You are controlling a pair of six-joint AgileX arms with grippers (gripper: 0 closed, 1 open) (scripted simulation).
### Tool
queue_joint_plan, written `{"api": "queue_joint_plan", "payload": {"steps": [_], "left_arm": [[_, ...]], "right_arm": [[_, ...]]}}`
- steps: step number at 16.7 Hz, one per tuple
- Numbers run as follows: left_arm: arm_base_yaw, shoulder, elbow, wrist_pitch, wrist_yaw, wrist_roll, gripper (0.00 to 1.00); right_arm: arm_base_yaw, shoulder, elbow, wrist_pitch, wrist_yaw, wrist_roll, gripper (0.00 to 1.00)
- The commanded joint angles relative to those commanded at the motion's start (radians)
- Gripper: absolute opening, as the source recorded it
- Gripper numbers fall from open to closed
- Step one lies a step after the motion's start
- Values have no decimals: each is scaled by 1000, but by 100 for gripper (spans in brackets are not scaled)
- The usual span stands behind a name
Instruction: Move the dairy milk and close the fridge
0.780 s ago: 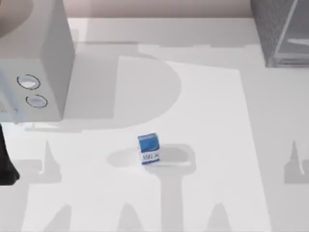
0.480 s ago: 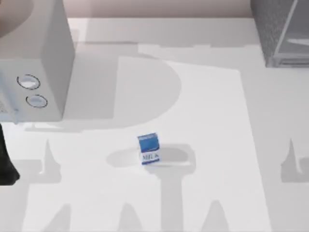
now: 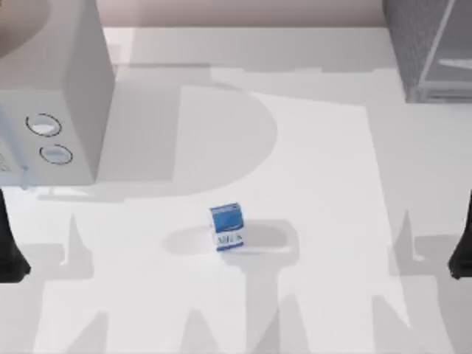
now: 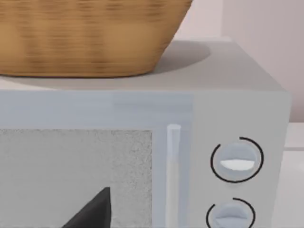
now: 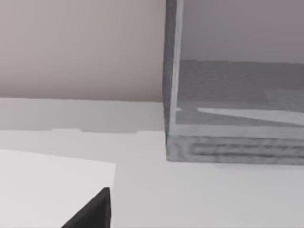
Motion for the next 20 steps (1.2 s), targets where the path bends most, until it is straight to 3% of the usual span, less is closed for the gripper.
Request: {"api": "queue_joint_plan", "payload": {"steps": [4, 7, 15, 20], "left_arm": [[0, 0, 0, 0, 0, 0, 100], [0, 0, 0, 0, 0, 0, 100], [0, 0, 0, 0, 0, 0, 100], [0, 0, 0, 0, 0, 0, 100]], "right_arm": [[234, 178, 16, 187, 232, 5, 100], [326, 249, 26, 270, 321, 6, 100], [345, 291, 44, 309, 335, 10, 100], [396, 557, 162, 478, 351, 16, 100]]}}
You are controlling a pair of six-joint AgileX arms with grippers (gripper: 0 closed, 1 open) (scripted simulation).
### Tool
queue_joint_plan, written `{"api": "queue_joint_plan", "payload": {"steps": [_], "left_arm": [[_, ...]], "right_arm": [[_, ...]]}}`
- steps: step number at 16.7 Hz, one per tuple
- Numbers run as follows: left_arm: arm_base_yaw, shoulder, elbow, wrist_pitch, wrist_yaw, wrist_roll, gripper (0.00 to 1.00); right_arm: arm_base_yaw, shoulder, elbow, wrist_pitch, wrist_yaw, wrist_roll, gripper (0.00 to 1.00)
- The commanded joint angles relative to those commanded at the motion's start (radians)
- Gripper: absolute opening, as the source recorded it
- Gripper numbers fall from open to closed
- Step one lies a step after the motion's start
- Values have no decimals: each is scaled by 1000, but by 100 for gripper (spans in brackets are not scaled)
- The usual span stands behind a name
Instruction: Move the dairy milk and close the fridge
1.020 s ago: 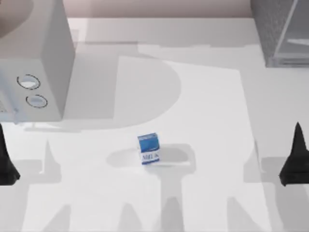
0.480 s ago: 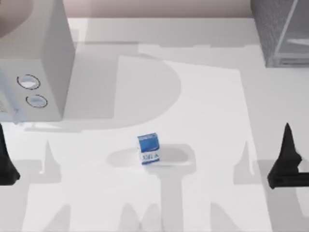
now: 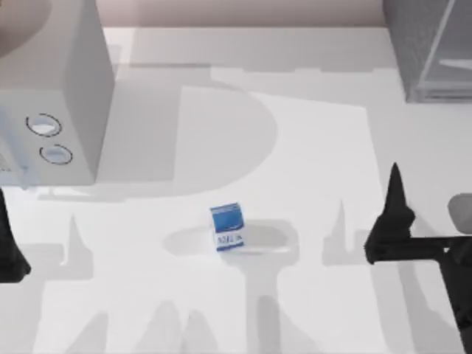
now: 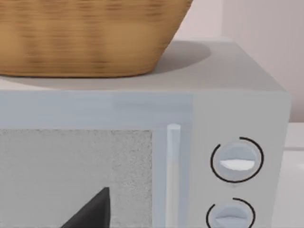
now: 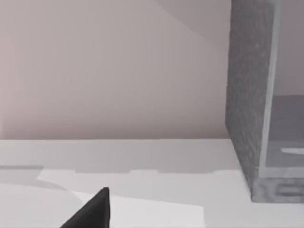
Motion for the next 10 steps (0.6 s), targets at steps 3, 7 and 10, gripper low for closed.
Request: {"api": "queue_joint_plan", "payload": {"steps": [3, 7, 10], "left_arm": [[0, 0, 0, 0, 0, 0, 100], [0, 0, 0, 0, 0, 0, 100], [0, 0, 0, 0, 0, 0, 100]], "right_arm": [[39, 273, 100, 142, 8, -2, 100], [94, 679, 253, 353, 12, -7, 100], [133, 958, 371, 508, 10, -9, 100]]}}
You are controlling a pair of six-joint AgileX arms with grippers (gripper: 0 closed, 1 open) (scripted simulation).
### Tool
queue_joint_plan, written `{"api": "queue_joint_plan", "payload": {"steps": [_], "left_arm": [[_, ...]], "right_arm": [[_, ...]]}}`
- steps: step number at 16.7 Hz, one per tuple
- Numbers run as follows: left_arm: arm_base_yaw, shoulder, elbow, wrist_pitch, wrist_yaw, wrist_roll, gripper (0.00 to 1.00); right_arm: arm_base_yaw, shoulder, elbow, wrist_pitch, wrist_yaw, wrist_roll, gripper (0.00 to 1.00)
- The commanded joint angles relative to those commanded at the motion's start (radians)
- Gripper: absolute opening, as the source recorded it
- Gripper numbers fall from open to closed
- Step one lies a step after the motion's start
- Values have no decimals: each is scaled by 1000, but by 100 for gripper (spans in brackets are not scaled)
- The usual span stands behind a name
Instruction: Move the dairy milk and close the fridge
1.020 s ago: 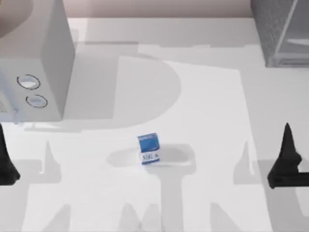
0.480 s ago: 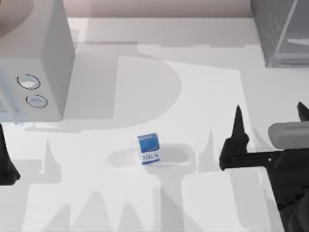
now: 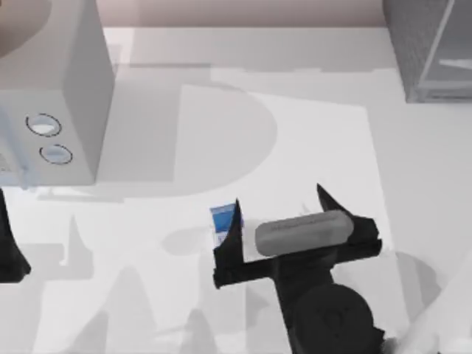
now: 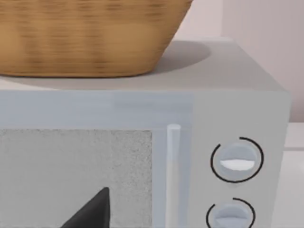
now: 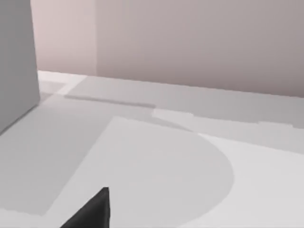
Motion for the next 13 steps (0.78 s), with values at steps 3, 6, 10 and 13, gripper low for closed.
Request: {"api": "queue_joint_plan", "payload": {"steps": [3, 6, 10, 13], "left_arm": [[0, 0, 0, 0, 0, 0, 100], [0, 0, 0, 0, 0, 0, 100], [0, 0, 0, 0, 0, 0, 100], [0, 0, 0, 0, 0, 0, 100]], "right_arm": [[29, 217, 100, 130, -6, 0, 100], [46, 346, 169, 214, -13, 0, 100], [50, 380, 189, 238, -16, 0, 100], [42, 378, 189, 233, -19, 0, 100]]}}
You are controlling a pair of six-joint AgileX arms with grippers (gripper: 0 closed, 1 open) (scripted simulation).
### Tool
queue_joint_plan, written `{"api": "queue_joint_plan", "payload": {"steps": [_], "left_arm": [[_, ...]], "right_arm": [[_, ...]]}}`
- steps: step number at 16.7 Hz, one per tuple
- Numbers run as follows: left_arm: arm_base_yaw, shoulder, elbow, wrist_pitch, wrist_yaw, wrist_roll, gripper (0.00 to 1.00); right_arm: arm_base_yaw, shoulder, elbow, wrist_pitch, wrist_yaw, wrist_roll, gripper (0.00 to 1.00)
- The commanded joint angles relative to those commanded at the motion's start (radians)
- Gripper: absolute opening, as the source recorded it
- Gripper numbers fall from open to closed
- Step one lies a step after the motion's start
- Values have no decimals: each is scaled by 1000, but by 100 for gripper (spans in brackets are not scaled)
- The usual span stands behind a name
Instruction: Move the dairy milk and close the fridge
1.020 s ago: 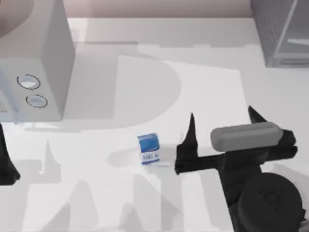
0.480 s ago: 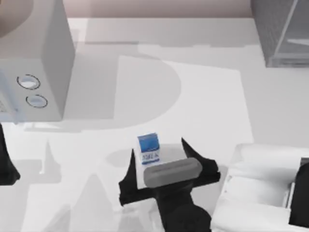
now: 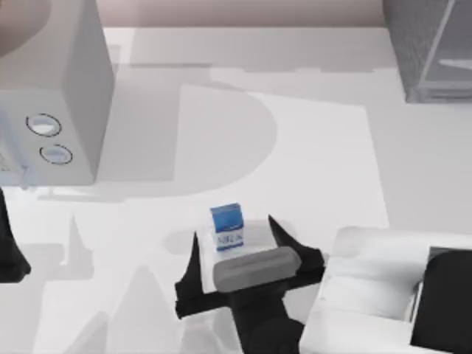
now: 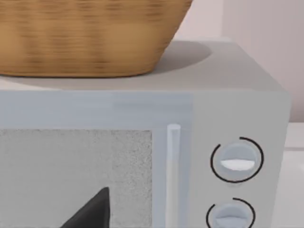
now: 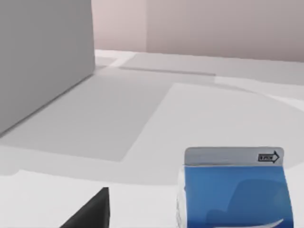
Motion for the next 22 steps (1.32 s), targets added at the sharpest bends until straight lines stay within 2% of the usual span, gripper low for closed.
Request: {"api": "queue_joint_plan", "payload": {"steps": [6, 10, 22], "left_arm": [[0, 0, 0, 0, 0, 0, 100], [0, 0, 0, 0, 0, 0, 100], [0, 0, 0, 0, 0, 0, 100]], "right_arm": [[-80, 21, 102, -76, -84, -2, 100], [-85, 22, 109, -81, -89, -2, 100], [-85, 22, 109, -81, -89, -2, 10]]}}
